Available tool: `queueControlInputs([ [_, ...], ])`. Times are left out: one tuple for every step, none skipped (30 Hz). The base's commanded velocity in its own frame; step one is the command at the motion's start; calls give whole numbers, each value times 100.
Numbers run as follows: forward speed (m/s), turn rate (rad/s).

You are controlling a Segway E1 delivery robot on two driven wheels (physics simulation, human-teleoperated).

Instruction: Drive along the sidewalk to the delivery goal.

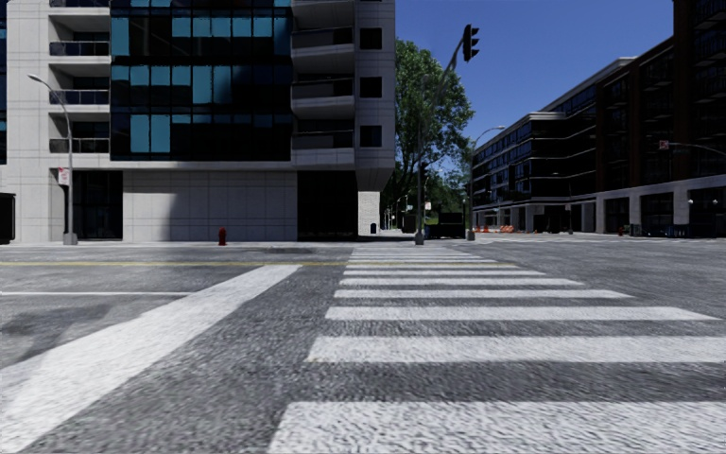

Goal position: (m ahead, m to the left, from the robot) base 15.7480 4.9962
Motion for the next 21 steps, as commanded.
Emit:
queueControlInputs([
  [200, 0],
  [200, 0],
  [200, 0],
  [192, 0],
  [192, 0],
  [171, 0],
  [163, 0],
  [161, 0],
  [161, 0],
  [161, 0],
  [161, 0],
  [161, 0],
  [161, 0],
  [161, 0],
  [161, 0],
  [161, 0],
  [161, 0],
  [161, 0],
  [161, 0],
  [161, 0],
  [161, 0],
])
